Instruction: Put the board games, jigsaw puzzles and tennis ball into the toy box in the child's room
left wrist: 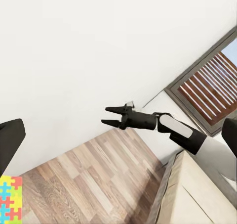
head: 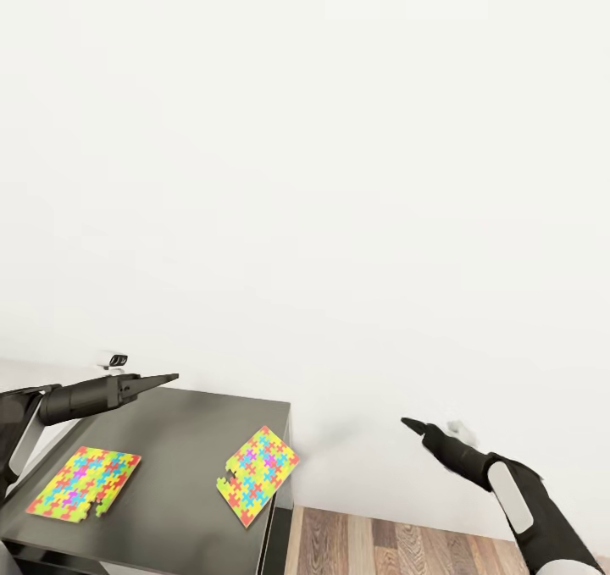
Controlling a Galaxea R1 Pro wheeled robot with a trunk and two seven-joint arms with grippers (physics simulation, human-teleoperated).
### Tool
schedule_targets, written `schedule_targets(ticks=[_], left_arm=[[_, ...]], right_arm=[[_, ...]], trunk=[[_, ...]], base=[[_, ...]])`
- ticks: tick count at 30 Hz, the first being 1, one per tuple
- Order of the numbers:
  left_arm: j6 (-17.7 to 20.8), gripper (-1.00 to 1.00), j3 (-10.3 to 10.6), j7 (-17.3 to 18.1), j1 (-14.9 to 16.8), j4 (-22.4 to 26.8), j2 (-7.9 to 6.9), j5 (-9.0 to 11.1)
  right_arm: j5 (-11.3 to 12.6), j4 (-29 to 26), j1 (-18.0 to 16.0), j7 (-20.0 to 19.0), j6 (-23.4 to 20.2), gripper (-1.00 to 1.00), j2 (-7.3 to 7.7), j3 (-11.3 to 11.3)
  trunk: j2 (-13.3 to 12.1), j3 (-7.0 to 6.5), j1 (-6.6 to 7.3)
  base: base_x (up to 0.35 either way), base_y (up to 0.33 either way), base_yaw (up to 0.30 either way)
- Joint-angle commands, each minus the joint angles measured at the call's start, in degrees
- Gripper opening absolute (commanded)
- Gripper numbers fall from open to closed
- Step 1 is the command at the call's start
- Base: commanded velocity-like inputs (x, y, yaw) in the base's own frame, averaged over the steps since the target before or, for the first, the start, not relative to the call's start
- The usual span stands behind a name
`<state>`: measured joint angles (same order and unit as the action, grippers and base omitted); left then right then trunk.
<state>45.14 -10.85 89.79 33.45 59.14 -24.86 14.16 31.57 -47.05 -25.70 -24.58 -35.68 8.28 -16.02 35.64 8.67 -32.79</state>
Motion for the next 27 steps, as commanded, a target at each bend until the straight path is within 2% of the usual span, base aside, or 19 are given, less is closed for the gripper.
schedule_targets(ticks=[1, 3, 6, 15, 20, 23, 27], left_arm=[[0.60, 1.00, -0.01, 0.21, 0.04, 0.01, -0.02, 0.00], [0.60, 1.00, 0.01, 0.21, 0.04, 0.01, -0.02, -0.01], [0.60, 1.00, 0.09, 0.21, 0.04, 0.01, -0.02, 0.00], [0.56, 1.00, 0.20, 0.21, 0.04, 0.01, 0.03, 0.00], [0.56, 1.00, 0.21, 0.21, 0.06, 0.01, 0.07, 0.01], [0.56, 1.00, 0.25, 0.21, 0.05, 0.01, 0.07, 0.03], [0.56, 1.00, 0.29, 0.21, 0.05, 0.01, 0.09, 0.02]], right_arm=[[0.17, 2.78, -1.60, -1.33, -1.79, 1.00, -0.02, -0.22], [0.16, 5.61, -3.20, -3.12, -3.16, 1.00, -0.02, -0.30], [0.16, 6.94, -3.92, -4.10, -3.66, 1.00, -0.04, -0.44], [0.21, 7.72, -4.81, -4.38, -4.72, 1.00, -0.25, -0.29], [0.17, 7.75, -4.95, -4.39, -7.11, 1.00, -3.24, -0.25], [0.16, 7.87, -5.02, -4.30, -7.37, 1.00, -4.14, -0.29], [0.28, 8.26, -5.04, -4.49, -7.66, 1.00, -4.47, -0.32]], trunk=[[0.52, 0.29, -0.24], [1.32, 0.65, -0.68], [2.52, 1.19, -1.34], [6.13, 2.80, -3.32], [8.14, 3.70, -4.41], [9.34, 4.24, -5.07], [10.94, 4.96, -5.95]], base=[[0.000, 0.000, 0.000], [0.000, 0.000, 0.000], [0.000, 0.000, 0.000], [0.000, 0.000, 0.000], [0.000, 0.000, 0.000], [0.000, 0.000, 0.000], [0.000, 0.000, 0.000]])
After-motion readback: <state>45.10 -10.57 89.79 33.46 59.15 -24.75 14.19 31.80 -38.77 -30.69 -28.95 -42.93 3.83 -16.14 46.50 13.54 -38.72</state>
